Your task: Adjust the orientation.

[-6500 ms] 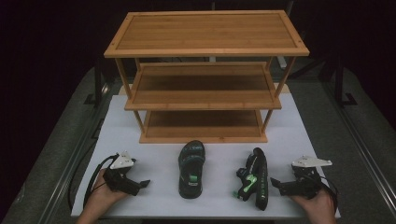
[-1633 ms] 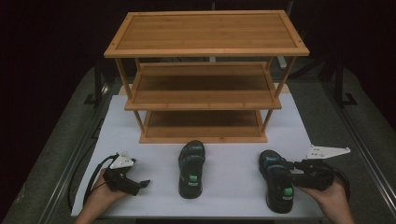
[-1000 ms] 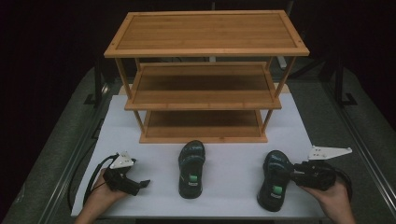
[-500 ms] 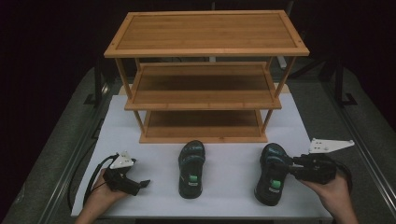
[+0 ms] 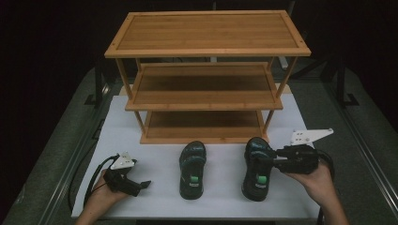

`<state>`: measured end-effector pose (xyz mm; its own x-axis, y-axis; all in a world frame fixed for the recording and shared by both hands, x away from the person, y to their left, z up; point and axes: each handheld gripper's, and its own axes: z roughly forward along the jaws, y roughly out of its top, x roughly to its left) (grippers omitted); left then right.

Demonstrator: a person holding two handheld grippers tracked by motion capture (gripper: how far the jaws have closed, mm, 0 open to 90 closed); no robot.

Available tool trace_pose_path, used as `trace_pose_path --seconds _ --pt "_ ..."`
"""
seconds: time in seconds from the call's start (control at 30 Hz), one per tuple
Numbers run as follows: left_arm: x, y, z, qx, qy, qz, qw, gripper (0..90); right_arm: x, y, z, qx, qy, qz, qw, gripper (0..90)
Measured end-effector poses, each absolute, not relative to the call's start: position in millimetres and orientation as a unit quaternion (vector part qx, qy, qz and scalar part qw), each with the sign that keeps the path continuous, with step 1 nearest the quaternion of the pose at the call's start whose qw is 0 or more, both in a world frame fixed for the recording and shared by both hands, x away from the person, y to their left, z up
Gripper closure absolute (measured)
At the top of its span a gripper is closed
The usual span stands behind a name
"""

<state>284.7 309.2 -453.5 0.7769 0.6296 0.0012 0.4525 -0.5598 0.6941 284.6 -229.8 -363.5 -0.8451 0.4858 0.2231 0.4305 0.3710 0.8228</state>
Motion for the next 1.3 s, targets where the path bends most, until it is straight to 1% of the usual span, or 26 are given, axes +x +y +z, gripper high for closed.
trace_pose_path --seconds 0.4,0.7,1.1,1.3 --pt "285 309 -454 0.874 0.309 0.126 0.353 0.0 306 -182 -360 0.229 0.844 0.485 0.009 67.3" --pt "285 309 -454 0.873 0.31 0.126 0.354 0.0 317 -149 -366 0.206 0.854 0.478 -0.009 67.3" --pt "285 309 -454 0.873 0.311 0.126 0.354 0.0 324 -119 -377 0.193 0.864 0.465 -0.017 67.3" --pt "285 309 -453 0.875 0.309 0.126 0.352 0.0 325 -116 -386 0.204 0.87 0.449 -0.011 67.3"
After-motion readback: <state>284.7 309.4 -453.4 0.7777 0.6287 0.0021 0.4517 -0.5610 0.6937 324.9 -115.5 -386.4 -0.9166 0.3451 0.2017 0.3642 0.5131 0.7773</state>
